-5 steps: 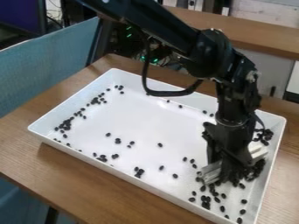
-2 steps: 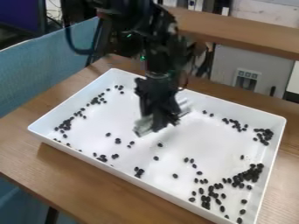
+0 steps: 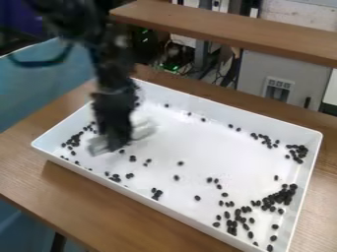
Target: Sweep into pile
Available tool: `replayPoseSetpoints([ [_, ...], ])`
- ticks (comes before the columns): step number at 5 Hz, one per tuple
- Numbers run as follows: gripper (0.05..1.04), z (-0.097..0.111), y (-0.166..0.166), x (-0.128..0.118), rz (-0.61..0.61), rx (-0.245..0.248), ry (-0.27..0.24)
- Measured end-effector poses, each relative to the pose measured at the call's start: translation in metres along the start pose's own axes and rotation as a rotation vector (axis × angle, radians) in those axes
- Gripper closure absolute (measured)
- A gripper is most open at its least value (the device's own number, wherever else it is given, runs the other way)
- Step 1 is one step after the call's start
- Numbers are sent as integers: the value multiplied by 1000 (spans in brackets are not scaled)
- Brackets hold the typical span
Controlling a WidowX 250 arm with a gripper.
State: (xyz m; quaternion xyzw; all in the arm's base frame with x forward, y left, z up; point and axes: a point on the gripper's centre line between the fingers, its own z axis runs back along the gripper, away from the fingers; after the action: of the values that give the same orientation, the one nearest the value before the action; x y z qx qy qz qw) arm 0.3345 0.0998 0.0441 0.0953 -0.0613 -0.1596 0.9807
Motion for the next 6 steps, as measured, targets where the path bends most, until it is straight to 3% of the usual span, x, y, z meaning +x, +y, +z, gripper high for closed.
replayPoseSetpoints([
  [1,704,-7,28,-16,21,53,-19],
  [3,704,-23,55,-32,23,73,-4],
  [5,704,-30,52,-28,26,82,-52],
  [6,704,-27,18,-18,63,52,-98],
])
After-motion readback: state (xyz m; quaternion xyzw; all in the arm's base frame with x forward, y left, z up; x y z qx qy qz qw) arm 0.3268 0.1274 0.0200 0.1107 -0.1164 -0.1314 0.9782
